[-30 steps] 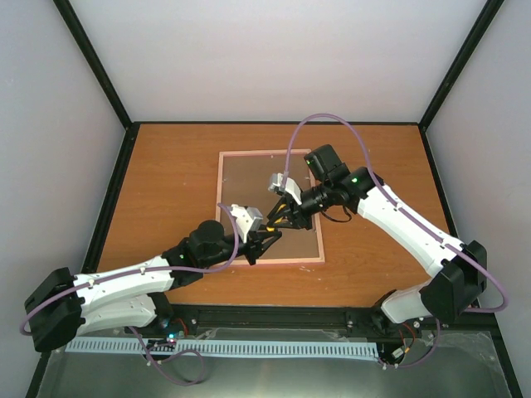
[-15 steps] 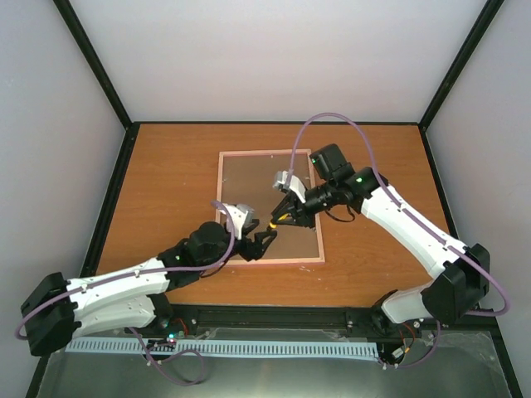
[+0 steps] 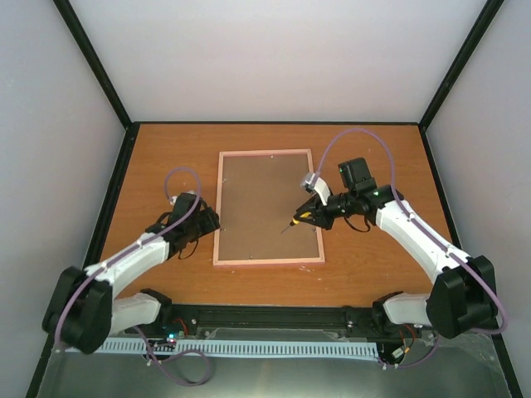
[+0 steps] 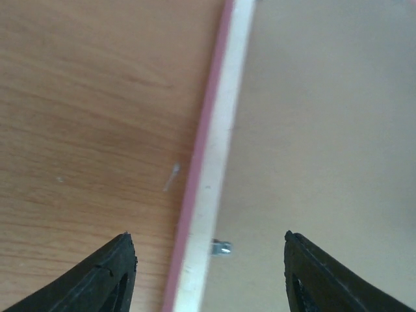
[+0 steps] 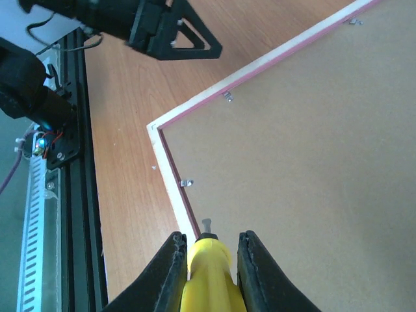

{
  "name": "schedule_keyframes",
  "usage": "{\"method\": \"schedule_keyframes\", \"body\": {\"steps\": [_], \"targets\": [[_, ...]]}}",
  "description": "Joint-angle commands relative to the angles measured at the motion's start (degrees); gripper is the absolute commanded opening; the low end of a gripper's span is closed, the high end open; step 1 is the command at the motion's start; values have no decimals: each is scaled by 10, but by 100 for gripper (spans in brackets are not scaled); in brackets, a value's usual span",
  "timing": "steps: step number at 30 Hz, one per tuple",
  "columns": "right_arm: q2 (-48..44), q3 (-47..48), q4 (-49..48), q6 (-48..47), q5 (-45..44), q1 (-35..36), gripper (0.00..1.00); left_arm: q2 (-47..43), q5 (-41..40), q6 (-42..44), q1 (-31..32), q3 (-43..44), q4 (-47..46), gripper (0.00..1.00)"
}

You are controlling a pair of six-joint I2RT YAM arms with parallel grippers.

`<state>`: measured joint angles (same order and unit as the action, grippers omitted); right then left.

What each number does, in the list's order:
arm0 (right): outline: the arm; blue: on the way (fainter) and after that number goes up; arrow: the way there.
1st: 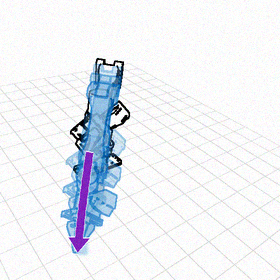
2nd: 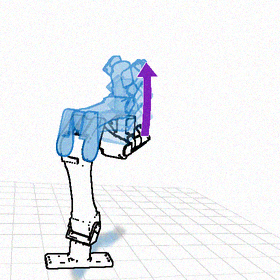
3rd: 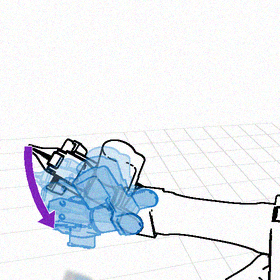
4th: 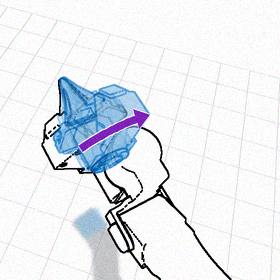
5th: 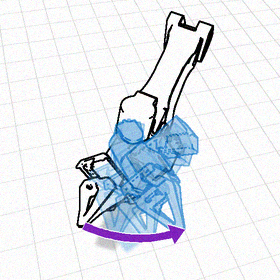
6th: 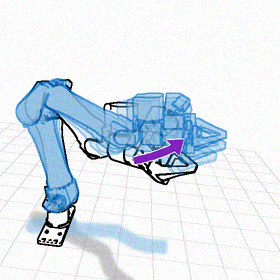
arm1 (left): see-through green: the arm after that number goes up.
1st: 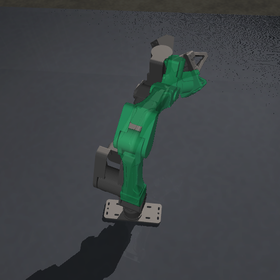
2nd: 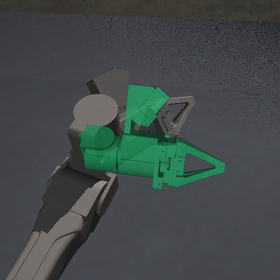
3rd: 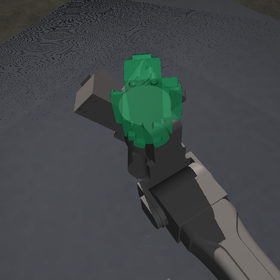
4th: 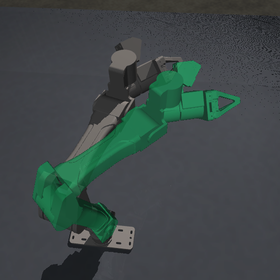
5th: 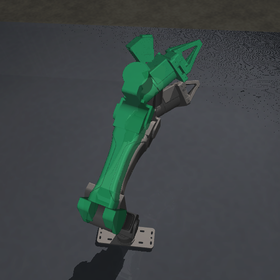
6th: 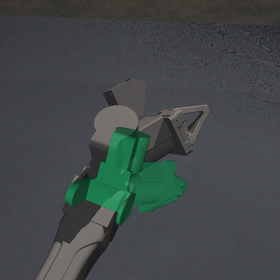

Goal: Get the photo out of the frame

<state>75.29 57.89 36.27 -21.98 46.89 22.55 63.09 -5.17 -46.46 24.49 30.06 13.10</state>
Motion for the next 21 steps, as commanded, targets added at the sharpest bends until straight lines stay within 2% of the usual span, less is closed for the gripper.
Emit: {"method": "schedule_keyframes", "body": {"steps": [1,5,9,12,18,21], "targets": [[-30,-30,-50,1,2,0,3,88,59,21,-53,43,-24,61],[-45,-47,-56,1,13,-1,3,156,79,61,-92,88,-34,57],[-47,-51,-60,-2,15,-1,3,210,123,109,-95,126,-65,56],[-45,-53,-62,-4,16,0,3,245,120,119,-95,149,-61,55],[-44,-55,-62,-10,18,0,3,289,93,137,-95,179,-60,40],[-46,-58,-60,-13,18,0,3,305,94,143,-95,183,-66,38]]}}
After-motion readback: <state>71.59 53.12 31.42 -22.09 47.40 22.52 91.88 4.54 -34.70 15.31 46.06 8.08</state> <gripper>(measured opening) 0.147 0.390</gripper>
